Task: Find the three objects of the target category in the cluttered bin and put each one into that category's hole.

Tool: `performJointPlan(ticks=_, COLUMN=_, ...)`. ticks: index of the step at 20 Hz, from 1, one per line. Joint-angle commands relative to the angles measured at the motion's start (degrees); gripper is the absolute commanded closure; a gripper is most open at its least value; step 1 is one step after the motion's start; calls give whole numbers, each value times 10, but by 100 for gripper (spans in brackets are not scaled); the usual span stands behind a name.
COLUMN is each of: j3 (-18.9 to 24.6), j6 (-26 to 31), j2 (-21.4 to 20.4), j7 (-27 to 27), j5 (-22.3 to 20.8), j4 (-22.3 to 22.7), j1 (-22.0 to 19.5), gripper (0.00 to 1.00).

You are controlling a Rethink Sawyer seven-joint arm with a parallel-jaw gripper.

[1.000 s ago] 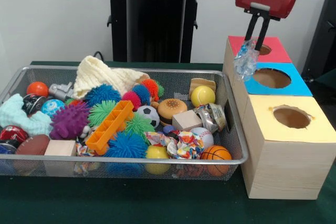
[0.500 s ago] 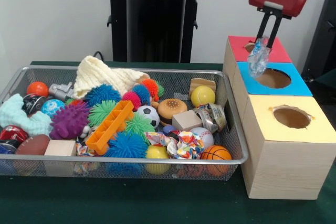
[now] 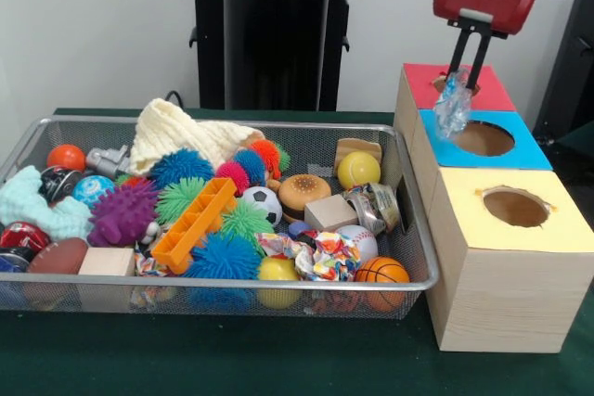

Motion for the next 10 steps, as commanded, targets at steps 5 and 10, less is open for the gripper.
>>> performJointPlan(ticks=5, j3=-32, j6=-39, j2=18, j7=105, j5=28, j4=78, j1=51, gripper=100)
performJointPlan(ticks=10, j3=-47, j6=-34, j2=25, j7=120, j5=43, j4=71, j1=108, gripper=100)
